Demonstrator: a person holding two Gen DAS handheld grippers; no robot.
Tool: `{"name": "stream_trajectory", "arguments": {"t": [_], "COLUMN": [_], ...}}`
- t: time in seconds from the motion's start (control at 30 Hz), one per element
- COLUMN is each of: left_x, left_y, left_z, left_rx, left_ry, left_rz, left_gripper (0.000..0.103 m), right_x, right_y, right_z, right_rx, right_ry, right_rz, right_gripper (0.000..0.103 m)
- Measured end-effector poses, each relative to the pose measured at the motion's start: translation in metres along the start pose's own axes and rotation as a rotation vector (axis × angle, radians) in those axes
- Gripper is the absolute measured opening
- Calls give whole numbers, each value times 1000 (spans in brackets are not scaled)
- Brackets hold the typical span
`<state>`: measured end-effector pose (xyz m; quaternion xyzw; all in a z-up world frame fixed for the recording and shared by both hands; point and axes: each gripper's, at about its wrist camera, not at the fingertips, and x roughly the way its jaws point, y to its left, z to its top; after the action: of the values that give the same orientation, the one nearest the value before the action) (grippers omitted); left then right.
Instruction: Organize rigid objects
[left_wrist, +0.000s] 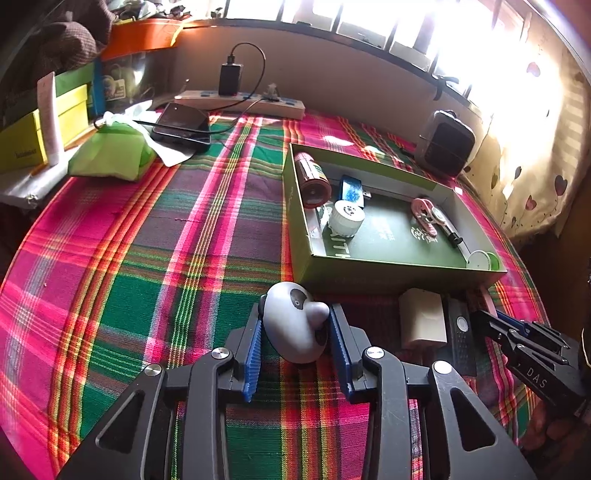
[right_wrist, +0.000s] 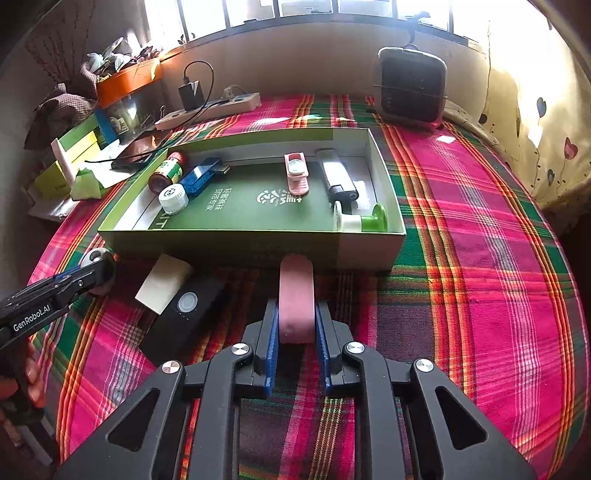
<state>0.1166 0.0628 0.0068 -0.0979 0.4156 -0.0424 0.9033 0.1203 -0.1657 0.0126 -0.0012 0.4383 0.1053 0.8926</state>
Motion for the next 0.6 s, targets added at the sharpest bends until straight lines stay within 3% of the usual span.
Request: {"name": "stream_trajectory", "arguments": {"t": [0.6], "left_x": [-11], "left_y": [3], "left_z": [-1], "left_rx": [1], "left_ry": [-18], "left_rz": [2], "left_gripper": [32], "right_x": [-10], "right_y": [1], "right_z": [-1], "right_rx": [-7], "right_ry": [-26], "right_rz": [17], "right_gripper": [19]}}
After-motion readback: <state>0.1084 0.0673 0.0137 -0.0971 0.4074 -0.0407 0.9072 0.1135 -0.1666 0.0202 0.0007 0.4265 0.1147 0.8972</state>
